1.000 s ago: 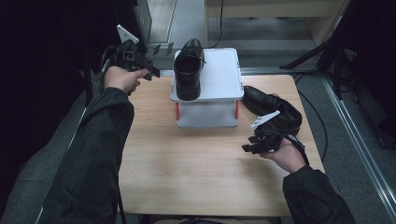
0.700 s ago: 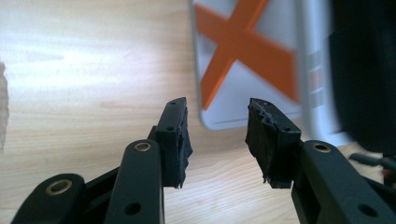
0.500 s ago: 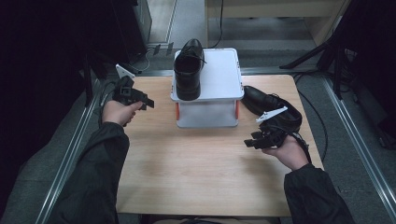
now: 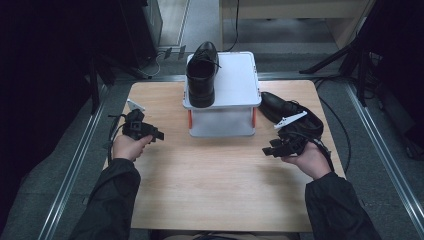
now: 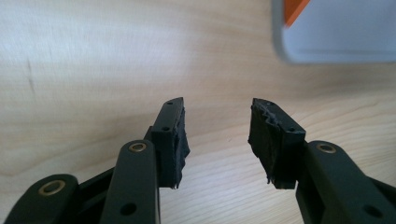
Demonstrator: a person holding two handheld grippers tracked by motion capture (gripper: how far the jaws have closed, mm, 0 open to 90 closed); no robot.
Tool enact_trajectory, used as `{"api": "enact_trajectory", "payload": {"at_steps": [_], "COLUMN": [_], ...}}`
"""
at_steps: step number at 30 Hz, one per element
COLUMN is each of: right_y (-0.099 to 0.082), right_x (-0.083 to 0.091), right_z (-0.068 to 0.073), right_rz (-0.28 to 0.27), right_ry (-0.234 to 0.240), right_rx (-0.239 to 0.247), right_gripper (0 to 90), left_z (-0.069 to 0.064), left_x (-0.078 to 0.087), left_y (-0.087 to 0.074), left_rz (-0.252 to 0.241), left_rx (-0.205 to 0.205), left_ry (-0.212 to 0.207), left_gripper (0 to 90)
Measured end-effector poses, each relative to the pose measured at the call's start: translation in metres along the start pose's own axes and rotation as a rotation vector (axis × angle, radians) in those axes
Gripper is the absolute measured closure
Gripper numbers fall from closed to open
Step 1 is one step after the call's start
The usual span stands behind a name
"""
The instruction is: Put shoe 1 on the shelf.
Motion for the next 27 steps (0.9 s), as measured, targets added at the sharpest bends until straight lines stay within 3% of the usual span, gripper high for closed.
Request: {"api": "enact_trajectory", "payload": {"at_steps": [4,6,9,14,16,19,20,27], "right_y": [0.001,0.002,0.005,0.007,0.012,0.016,0.019,0.015], "right_x": [0.005,0.010,0.020,0.034,0.047,0.056,0.065,0.079], "right_z": [-0.005,-0.008,-0.015,-0.025,-0.036,-0.041,-0.050,-0.087], "right_rz": [-0.008,-0.015,-0.019,-0.032,-0.033,-0.035,-0.027,0.010], "right_ry": [-0.005,-0.006,-0.024,-0.030,-0.056,-0.064,-0.081,-0.129], "right_rx": [-0.008,-0.014,-0.022,-0.039,-0.048,-0.046,-0.046,-0.086], "right_gripper": [51.9,52.0,52.4,53.4,54.8,55.5,56.3,58.9], "left_z": [0.015,0.020,0.024,0.024,0.023,0.023,0.022,0.018], "left_x": [-0.011,-0.011,-0.009,-0.006,-0.005,-0.005,-0.005,-0.006], "left_y": [-0.012,-0.015,-0.018,-0.018,-0.018,-0.018,-0.018,-0.021], "left_rz": [0.027,0.025,0.006,-0.006,-0.017,-0.018,-0.016,-0.009], "left_rx": [0.007,0.005,-0.007,-0.013,-0.009,-0.022,-0.023,-0.055], "left_ry": [-0.001,0.013,-0.007,-0.026,-0.057,-0.051,-0.056,-0.058], "left_gripper": [54.5,53.6,51.8,48.7,46.6,46.3,46.3,46.4]}}
Point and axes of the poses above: each handheld gripper's, and its own axes: x roughly backward along the jaws, y roughly out of its top, z roughly to its left, the point moved 7 cm from there along -x, roughly forward along the jaws, and after that the axes turned 6 degrees about x, right-handed, at the moved point
